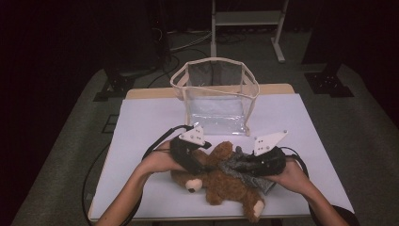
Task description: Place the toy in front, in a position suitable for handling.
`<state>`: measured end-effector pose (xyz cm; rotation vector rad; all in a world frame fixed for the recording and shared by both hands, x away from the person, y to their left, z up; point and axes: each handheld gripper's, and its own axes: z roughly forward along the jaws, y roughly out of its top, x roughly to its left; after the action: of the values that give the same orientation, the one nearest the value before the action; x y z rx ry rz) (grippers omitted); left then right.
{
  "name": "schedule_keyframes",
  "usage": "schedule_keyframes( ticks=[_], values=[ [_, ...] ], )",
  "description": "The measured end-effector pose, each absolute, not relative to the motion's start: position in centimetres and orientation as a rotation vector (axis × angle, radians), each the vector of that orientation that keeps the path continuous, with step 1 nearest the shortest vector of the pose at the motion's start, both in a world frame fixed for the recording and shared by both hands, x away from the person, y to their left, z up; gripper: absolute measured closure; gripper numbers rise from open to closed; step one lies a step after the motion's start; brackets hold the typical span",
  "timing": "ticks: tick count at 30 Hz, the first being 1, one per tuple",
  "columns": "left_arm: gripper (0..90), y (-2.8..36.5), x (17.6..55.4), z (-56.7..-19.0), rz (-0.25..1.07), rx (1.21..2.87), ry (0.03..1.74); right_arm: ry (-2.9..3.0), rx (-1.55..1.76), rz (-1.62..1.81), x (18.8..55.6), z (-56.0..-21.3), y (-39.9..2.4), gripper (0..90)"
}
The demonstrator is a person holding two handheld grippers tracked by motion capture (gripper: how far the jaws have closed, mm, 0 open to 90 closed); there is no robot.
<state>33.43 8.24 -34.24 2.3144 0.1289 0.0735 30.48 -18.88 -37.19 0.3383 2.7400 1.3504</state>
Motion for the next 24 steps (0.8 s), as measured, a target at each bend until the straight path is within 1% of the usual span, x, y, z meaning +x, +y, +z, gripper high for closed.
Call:
schedule_keyframes(
  ticks=[4,6,9,11,13,14,16,20,22,24],
  values=[
    [24.6,7.4,33.8,-34.3,0.049,2.347,0.099,2.734,0.334,1.363,30.3,-37.2,-18.9,74.9],
    [33.4,7.1,34.0,-34.5,0.023,2.365,0.060,2.733,0.331,1.364,30.3,-37.2,-18.9,74.9],
    [62.7,6.9,34.1,-34.5,0.011,2.359,0.063,2.731,0.328,1.368,30.3,-37.2,-19.0,74.8],
    [74.3,6.9,34.1,-34.5,0.053,2.332,0.085,2.706,0.357,1.367,30.6,-36.9,-19.4,74.5],
    [78.1,6.9,34.3,-34.2,0.099,2.296,0.130,2.685,0.407,1.384,31.1,-36.5,-20.0,74.5],
    [79.1,6.9,34.3,-34.2,0.099,2.296,0.130,2.673,0.437,1.392,31.5,-36.3,-20.4,74.5],
    [79.4,6.7,34.5,-33.7,0.138,2.269,0.162,2.672,0.469,1.404,32.3,-35.8,-20.7,74.5],
    [79.4,6.4,34.9,-32.9,0.161,2.246,0.190,2.666,0.472,1.365,33.2,-34.9,-20.7,74.5],
    [79.2,6.4,35.3,-31.6,0.212,2.206,0.206,2.646,0.450,1.347,34.0,-33.2,-20.7,74.5],
    [78.6,6.4,35.2,-31.2,0.214,2.187,0.187,2.637,0.436,1.350,34.4,-32.1,-20.7,74.5]
  ],
)
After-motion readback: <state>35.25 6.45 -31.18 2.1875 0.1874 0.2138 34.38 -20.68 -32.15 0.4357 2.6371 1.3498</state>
